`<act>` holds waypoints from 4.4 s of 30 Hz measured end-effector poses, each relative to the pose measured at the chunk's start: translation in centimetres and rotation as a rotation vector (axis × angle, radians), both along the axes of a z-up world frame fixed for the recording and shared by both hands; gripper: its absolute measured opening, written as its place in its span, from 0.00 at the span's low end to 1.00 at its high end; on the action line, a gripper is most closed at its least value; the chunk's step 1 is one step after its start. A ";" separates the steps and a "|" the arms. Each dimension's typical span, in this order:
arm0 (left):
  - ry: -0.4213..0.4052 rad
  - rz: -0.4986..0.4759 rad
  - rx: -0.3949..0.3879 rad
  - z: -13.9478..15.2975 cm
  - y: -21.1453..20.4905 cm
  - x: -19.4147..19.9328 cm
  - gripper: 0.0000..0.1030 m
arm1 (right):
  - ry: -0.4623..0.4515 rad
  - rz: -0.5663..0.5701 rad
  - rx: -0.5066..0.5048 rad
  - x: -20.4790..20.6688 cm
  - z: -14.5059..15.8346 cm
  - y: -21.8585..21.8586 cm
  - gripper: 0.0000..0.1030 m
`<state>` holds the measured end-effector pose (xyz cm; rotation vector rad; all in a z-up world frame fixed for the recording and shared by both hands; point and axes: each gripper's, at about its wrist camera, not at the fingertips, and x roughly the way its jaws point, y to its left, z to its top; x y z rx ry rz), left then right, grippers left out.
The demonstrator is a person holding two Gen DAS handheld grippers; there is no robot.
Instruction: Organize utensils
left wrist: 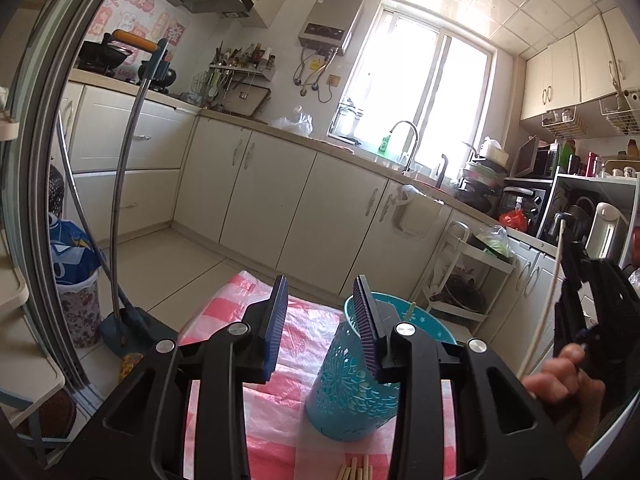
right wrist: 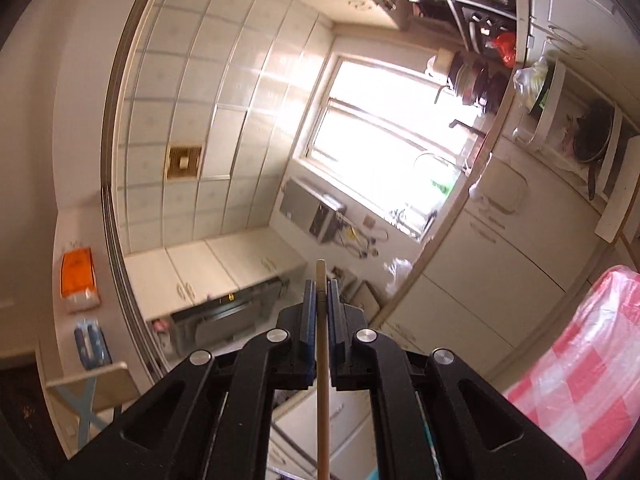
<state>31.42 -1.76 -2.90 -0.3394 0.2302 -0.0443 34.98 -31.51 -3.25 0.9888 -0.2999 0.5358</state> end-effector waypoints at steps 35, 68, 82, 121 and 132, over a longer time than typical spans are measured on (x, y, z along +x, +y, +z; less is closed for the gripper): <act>0.026 -0.015 0.043 -1.4 0.1 0.8 0.31 | 0.586 0.023 -0.327 3.1 -4.5 0.3 0.66; 0.527 -0.864 0.666 -14.6 -9.0 10.3 0.33 | 1.090 0.213 -0.703 -1.0 -12.7 2.7 0.56; 0.597 -0.828 0.720 -14.5 -11.3 8.4 0.04 | 1.090 0.231 -0.660 -0.9 -12.8 3.1 0.61; 0.741 -1.019 0.202 -12.1 -7.9 2.3 0.20 | 1.162 0.188 -1.194 0.4 -12.2 6.4 0.12; 0.624 -0.827 0.186 -8.6 -4.9 4.3 0.30 | 1.112 0.226 -1.444 0.9 -12.2 8.0 0.12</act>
